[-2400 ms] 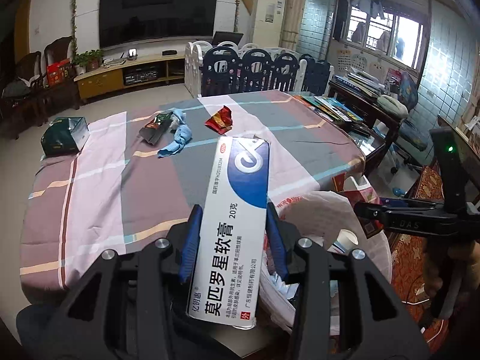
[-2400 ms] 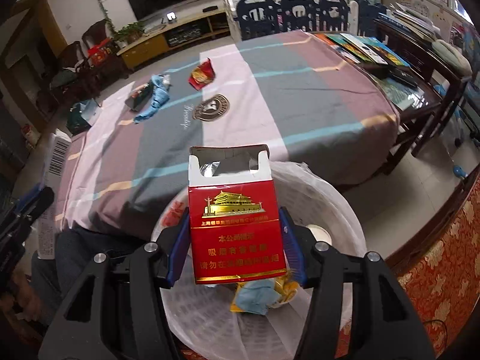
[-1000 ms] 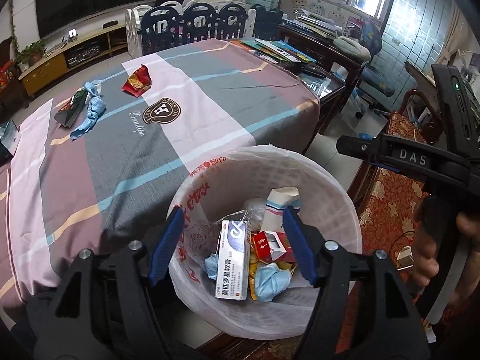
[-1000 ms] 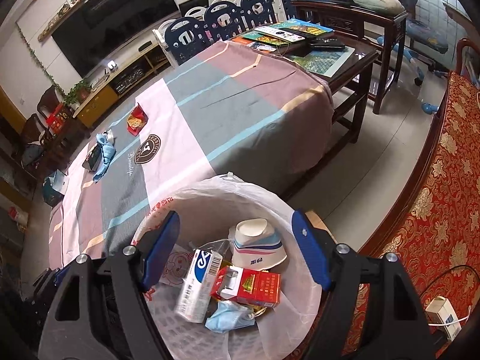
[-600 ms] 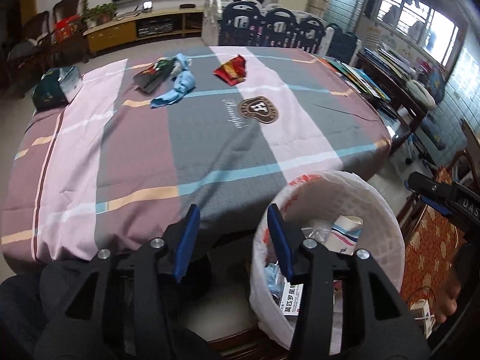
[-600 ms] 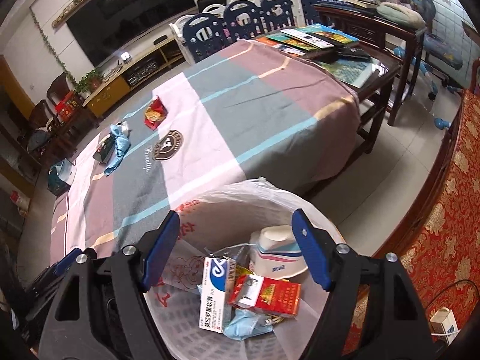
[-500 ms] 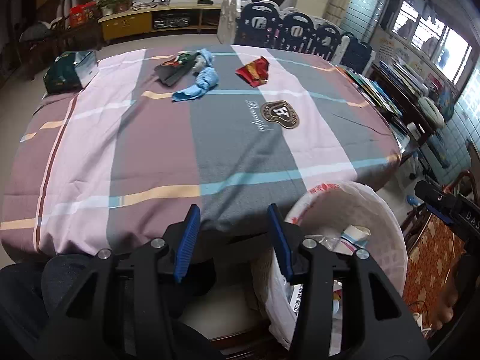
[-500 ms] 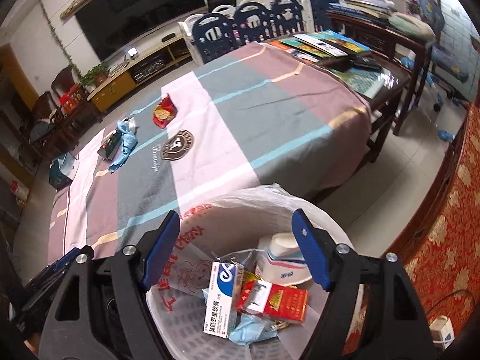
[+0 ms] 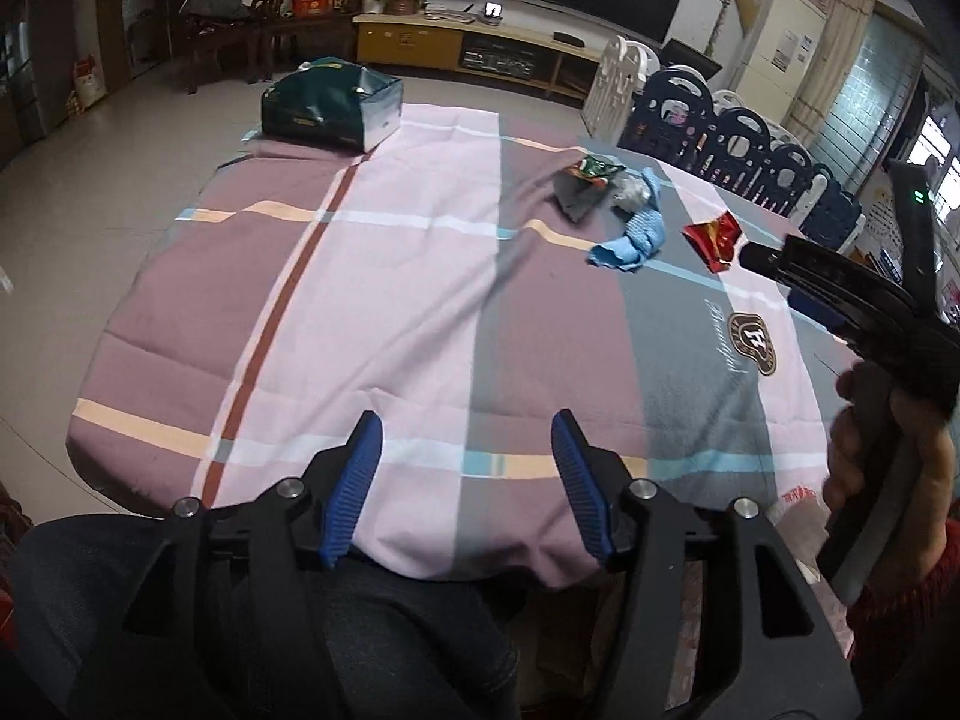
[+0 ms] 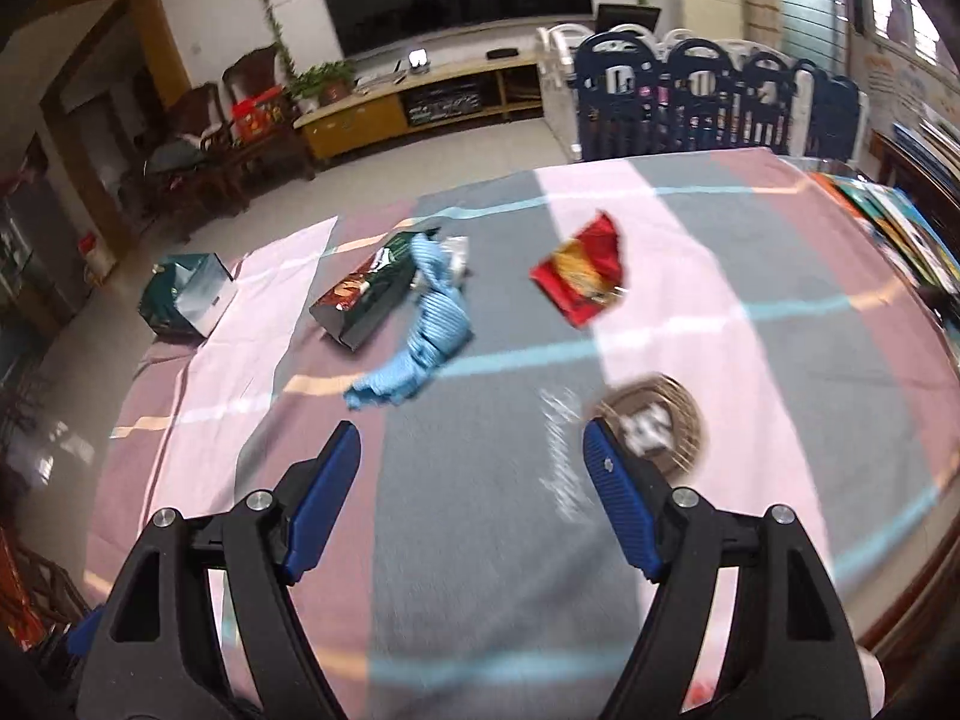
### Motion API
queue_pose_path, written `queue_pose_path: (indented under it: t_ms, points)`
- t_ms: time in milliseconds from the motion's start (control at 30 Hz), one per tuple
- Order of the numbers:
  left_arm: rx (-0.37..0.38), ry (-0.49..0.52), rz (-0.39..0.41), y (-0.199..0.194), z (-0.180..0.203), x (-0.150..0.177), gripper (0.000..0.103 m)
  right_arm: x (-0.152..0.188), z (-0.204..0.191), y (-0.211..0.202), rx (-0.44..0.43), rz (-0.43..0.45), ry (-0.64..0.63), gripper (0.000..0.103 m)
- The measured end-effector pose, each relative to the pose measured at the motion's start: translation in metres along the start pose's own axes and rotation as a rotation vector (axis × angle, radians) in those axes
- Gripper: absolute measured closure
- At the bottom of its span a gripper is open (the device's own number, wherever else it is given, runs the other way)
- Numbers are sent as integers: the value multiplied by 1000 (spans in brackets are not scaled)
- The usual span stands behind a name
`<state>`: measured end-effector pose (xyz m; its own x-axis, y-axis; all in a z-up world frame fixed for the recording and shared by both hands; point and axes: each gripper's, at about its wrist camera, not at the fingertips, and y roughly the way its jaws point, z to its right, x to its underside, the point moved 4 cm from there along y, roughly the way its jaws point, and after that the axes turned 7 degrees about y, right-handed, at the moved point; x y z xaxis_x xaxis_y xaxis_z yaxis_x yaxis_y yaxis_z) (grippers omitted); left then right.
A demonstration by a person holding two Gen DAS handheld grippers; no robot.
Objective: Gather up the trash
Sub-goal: 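Grasp the blue knotted cloth with the right gripper while the left gripper grasps the green snack bag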
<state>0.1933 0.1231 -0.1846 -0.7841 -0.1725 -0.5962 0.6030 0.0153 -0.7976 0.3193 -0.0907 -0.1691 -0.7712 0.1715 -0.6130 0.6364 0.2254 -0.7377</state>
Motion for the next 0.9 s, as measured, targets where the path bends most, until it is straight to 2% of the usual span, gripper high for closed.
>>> queue_pose_path:
  t_ms: [133,267,367,400,433,533,667,767,900]
  points:
    - [21,-5,-33,20,-15,-9,42,-29,-19,76,79,-50,-1,28]
    - [25,13,-46,39,-23,-24,34,-41,-25,129,132,-104,-17,28]
    - [45,29,-41,55,-22,-48,31,-40,-26,148,143,-127,-30,63]
    - [43,46,-28,59,-20,-58,30,-40,-27,145,129,-106,-49,74]
    - [37,66,-12,64,-17,-69,28,-37,-27,144,112,-112,-65,75]
    - [43,144,39,83,4,-109,22,-28,-21,126,57,-106,-67,76]
    - [71,272,71,124,48,-155,16,-7,1,74,10,-89,-83,76]
    - [110,352,38,163,83,-179,12,13,27,33,-9,-88,-64,76]
    - [66,401,-8,210,112,-198,12,37,66,-10,40,-84,-30,76]
